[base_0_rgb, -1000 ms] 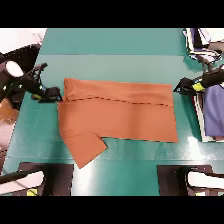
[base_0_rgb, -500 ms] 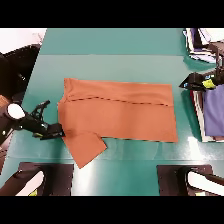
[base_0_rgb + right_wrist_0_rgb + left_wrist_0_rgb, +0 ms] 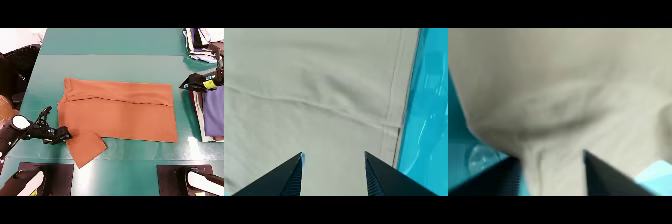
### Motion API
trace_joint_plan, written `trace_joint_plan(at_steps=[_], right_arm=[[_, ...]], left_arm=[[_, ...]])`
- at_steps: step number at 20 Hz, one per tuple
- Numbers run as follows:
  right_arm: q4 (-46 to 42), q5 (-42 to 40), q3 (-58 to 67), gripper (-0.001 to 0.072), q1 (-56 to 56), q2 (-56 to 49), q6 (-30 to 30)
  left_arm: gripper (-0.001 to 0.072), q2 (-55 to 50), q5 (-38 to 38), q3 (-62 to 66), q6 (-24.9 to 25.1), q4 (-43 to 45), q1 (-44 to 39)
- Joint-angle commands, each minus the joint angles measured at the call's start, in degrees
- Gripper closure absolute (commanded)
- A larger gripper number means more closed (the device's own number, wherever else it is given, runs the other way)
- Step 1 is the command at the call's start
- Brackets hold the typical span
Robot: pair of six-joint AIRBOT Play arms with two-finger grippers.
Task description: Fold the shirts.
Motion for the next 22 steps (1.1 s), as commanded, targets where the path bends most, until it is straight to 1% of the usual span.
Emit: trace_joint_plan(at_steps=[1,2,3,5,6,7,8,10,11,13,16,17,20,21,22], right_arm=[[-0.55,2.23,-2.05,0.0269,-1.64,1.86,0.02],[-0.55,2.12,-4.81,0.027,-2.97,3.63,0.02],[-0.66,2.47,-7.93,0.0269,-4.55,5.35,0.0],[-0.66,3.5,-16.17,0.0269,-8.59,9.66,0.0],[-0.61,3.91,-20.87,0.0261,-10.82,11.82,0.02],[-0.63,4.31,-25.79,0.0237,-13.05,13.94,0.0],[-0.61,4.31,-30.32,0.0236,-14.88,15.67,0.02],[-0.55,3.3,-38.86,0.0239,-18.1,18.1,0.13],[-0.31,2.67,-42.53,0.024,-19.32,18.64,1.25],[-0.02,1.31,-47.15,0.0241,-20.09,18.36,1.44],[0.48,-0.48,-49.9,0.0243,-20.09,14.95,2.19],[1.6,-1.22,-49.86,0.0275,-20.09,13.68,2.19],[4.59,-4.09,-49.86,0.0283,-19.85,11.76,2.14],[4.31,-4.83,-49.86,0.0307,-19.17,11.69,2.14],[4.33,-5.51,-49.86,0.0394,-18.32,11.72,2.14]], left_arm=[[0.0671,0.11,0.94,-0.55,0.72,-2.01,-0.02],[0.0683,0.11,0.68,-0.37,0.98,-2.25,-0.02],[0.0683,0.11,0.33,-0.02,1.86,-2.54,-0.02],[0.0684,0.13,-1.18,1.66,2.05,-2.6,-0.02],[0.0684,0.13,-2.14,2.73,2.08,-2.62,-0.02],[0.0684,0.13,-2.75,3.63,2.45,-2.64,-0.02],[0.0684,0.13,-2.99,4.55,3.45,-2.62,-0.02],[0.0684,0.13,-3.04,5.81,3.54,-2.64,-0.02],[0.0684,0.13,-2.95,6.03,3.56,-2.64,-0.02],[0.0684,0.13,-2.86,6.05,3.58,-2.67,-0.02],[0.0684,0.13,-2.95,6.05,4.61,-2.71,-0.02],[0.0684,0.13,-3.21,6.05,4.61,-2.8,-0.02],[0.0684,0.13,-3.41,6.05,4.61,-2.78,-0.02],[0.0684,0.13,-3.41,6.05,4.59,-2.75,-0.02],[0.0685,0.13,-3.39,6.05,4.57,-2.73,-0.02]])
